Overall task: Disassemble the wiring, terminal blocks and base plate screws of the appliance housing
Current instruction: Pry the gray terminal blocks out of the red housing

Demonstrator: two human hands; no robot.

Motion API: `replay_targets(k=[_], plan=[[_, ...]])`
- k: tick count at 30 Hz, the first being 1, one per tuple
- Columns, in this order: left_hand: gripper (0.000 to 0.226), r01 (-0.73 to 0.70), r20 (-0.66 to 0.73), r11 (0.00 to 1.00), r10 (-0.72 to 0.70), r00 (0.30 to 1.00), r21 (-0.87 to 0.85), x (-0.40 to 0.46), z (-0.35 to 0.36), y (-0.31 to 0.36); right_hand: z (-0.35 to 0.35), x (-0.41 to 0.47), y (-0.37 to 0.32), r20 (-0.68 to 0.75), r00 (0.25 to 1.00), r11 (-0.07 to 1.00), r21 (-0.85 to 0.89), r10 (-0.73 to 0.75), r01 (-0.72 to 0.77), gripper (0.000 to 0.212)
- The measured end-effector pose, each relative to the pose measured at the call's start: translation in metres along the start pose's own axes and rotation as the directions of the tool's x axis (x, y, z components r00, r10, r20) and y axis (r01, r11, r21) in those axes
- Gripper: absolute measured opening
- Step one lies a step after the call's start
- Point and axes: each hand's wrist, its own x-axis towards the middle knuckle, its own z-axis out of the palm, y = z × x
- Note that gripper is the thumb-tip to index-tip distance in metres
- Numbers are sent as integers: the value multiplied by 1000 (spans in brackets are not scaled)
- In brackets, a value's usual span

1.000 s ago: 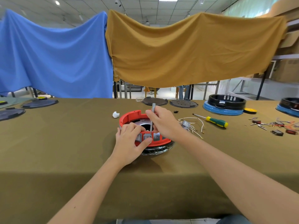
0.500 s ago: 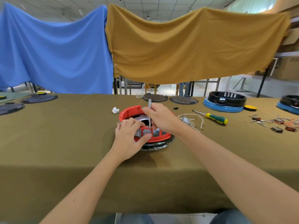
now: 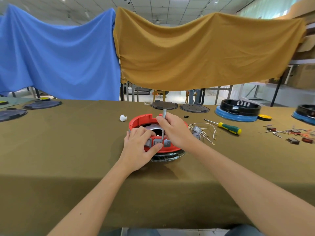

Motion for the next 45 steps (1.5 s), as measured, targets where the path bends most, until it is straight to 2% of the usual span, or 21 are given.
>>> replay_targets(k=[4,8,12,22,26,29,33,38,42,45], plan=[[58,5,8,1000,-5,1000,7,0,-1,1,4,-10,2,-47,994,995,5,-96,96,33],[57,12,20,1000,-13,1000,15,1,-1,1,2,-13,2,-75,994,992,93,-80,87,29],[55,12,13,1000,-12,1000,11,1,-1,1,0,-13,3,-45,995,990,97,-94,98,29],[59,5,11,1000,-5,1000,15,0,-1,2,1,-6,-5,-1,1000,995,93,27,-26,37],[61,3,7,1000,-3,1000,12,-1,-1,2,-1,0,-10,63,993,995,31,96,-98,37],[60,10,0,1000,-10,1000,8,-1,-1,2,-1,-2,-10,35,996,996,30,81,-82,37],[52,13,5,1000,-13,1000,6,0,0,1,-1,-11,-6,-62,997,990,136,39,-30,32],[40,2,-4,1000,-2,1000,4,-1,1,-1,2,-15,-2,-85,996,985,172,25,-10,34],[55,8,10,1000,-8,1000,7,-1,-1,2,2,-10,-2,-81,995,984,171,61,-47,37],[54,7,0,1000,-7,1000,2,-1,-1,2,-1,-6,-3,-35,994,981,169,103,-95,37]])
